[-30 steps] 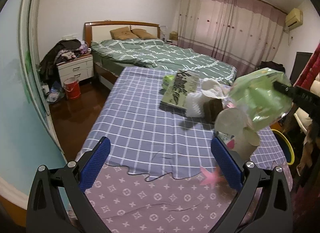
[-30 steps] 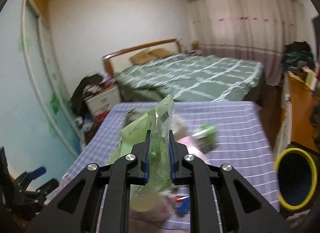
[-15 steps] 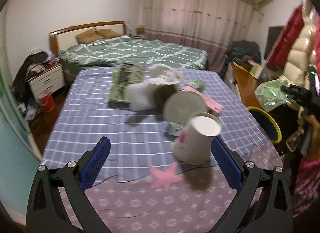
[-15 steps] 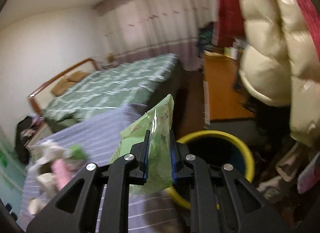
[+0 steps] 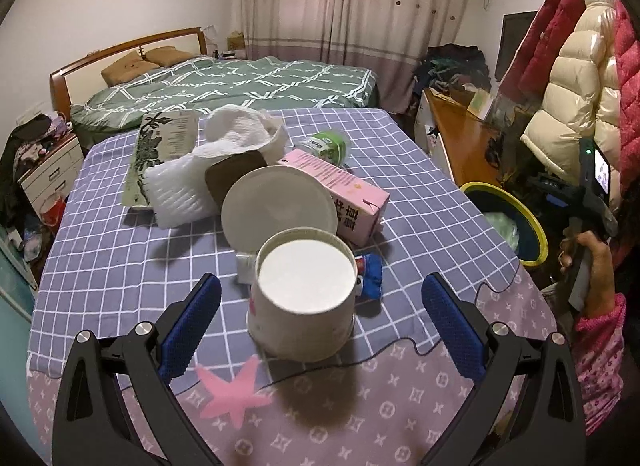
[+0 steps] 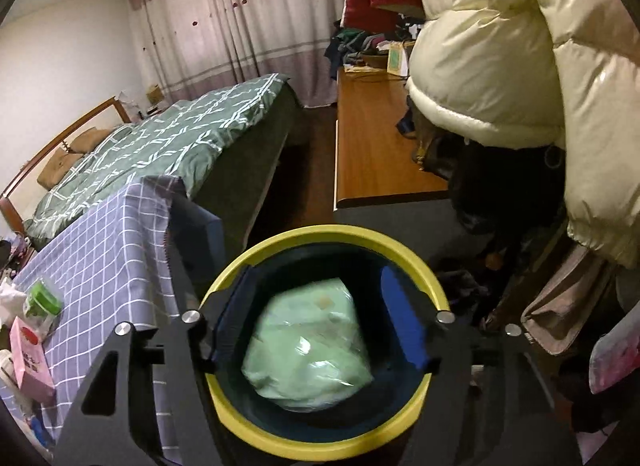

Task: Collect trash
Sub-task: 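Carry the green bag over the yellow bin and open the right gripper, then grasp the white paper cup with the left gripper and lift it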

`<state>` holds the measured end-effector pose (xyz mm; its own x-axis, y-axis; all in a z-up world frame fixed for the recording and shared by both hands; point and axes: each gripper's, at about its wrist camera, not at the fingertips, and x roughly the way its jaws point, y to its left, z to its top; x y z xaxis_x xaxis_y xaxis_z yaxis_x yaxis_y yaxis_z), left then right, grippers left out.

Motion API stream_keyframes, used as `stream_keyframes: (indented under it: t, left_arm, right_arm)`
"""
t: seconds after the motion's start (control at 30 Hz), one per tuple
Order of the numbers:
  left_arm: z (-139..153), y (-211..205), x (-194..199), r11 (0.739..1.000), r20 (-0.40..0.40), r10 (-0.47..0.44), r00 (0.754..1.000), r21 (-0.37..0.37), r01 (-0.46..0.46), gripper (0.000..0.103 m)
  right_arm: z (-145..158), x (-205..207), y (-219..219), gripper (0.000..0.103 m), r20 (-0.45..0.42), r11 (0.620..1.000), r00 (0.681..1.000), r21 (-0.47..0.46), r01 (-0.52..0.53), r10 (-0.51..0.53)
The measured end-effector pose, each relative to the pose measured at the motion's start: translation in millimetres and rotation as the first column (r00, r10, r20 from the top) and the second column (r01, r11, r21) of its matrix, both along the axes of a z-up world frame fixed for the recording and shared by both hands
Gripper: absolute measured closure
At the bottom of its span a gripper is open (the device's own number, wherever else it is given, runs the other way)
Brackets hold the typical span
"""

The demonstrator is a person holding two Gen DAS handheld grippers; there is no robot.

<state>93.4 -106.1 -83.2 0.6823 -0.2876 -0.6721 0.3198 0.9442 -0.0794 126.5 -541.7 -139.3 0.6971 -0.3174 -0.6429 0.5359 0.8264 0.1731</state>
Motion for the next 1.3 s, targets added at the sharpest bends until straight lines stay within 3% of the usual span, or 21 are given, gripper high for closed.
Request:
stream_keyframes:
  t: [0.37, 0.7, 1.07, 1.3]
  left_arm:
    - [-13.7, 3.3, 20.2, 1.0, -0.022, 0.001, 1.0, 0.002, -0.001, 0.004]
    - [-25.9, 5.3, 33.8, 1.0, -0.069, 0.008, 0.998, -0.03, -0.01, 0.039]
    - [0.2, 6.9, 19.9, 1.0, -0.052, 0.014, 0.999, -0.026, -0.016, 0.041]
    - [28.7, -36.4, 27.7, 0.993, -0.033, -0.109, 0.993, -0.04, 0.108, 0.041]
  right_arm:
    - [9.2, -10.5, 16.2, 0.035, 0.036, 0.998, 0.998, 0.041, -0.046, 0.044]
    - [11.6, -14.7, 22.8, 0.035, 0.044, 0.996, 0.997, 0.06, -0.068, 0.066]
    - [21.1, -39.6, 21.2, 0.035, 0.074, 0.998, 0.996, 0.05, -0.046, 0.042]
    - [19.3, -60.3, 15.6, 0.035, 0.058, 1.0, 0.998, 0.005, -0.003, 0.002]
